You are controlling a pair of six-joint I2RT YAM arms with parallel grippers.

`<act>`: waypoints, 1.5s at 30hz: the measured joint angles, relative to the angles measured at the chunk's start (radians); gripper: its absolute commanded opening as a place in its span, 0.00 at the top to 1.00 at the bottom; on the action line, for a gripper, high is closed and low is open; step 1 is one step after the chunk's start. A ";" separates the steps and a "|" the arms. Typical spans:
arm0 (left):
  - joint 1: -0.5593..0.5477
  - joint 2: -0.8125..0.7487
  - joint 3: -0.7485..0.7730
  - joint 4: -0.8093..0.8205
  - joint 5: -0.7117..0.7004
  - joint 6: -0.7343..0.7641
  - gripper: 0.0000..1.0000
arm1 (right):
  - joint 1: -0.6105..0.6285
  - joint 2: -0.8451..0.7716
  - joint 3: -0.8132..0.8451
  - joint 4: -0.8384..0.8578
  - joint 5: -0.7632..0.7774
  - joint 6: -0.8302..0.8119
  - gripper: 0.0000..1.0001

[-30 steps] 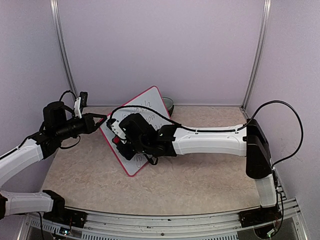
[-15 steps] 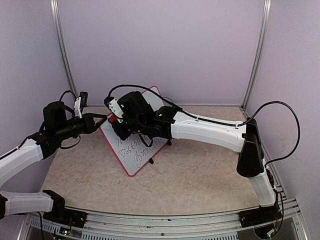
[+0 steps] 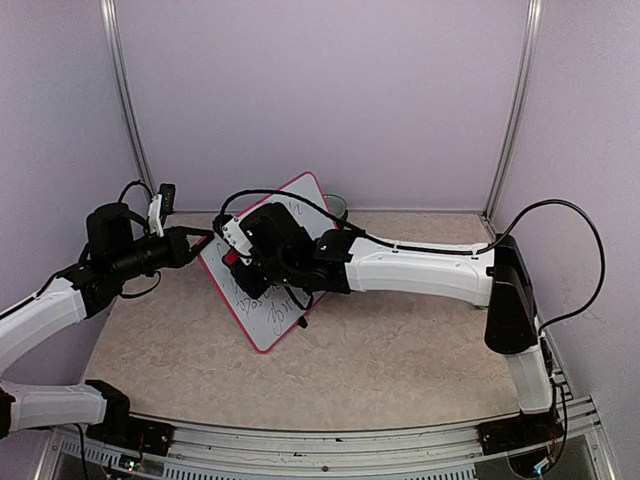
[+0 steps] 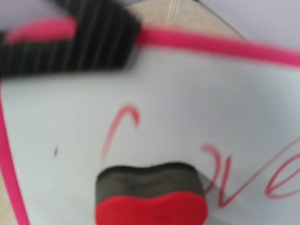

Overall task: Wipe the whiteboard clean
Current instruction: Erase the whiteboard at the center of the board.

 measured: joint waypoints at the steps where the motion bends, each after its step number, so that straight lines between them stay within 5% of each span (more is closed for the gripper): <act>1: 0.000 0.000 0.000 0.000 0.000 0.000 1.00 | 0.000 -0.003 -0.011 0.000 0.000 0.001 0.71; 15: -0.103 0.031 0.060 -0.040 -0.099 0.014 1.00 | -0.004 -0.059 -0.033 -0.081 -0.010 0.012 0.70; 32: -0.120 0.054 0.021 0.056 0.003 -0.108 1.00 | -0.149 -0.478 -0.424 -0.027 -0.016 0.037 0.69; 45: -0.159 0.047 -0.007 0.102 -0.008 -0.182 1.00 | -0.168 -0.534 -0.489 -0.012 -0.037 0.055 0.69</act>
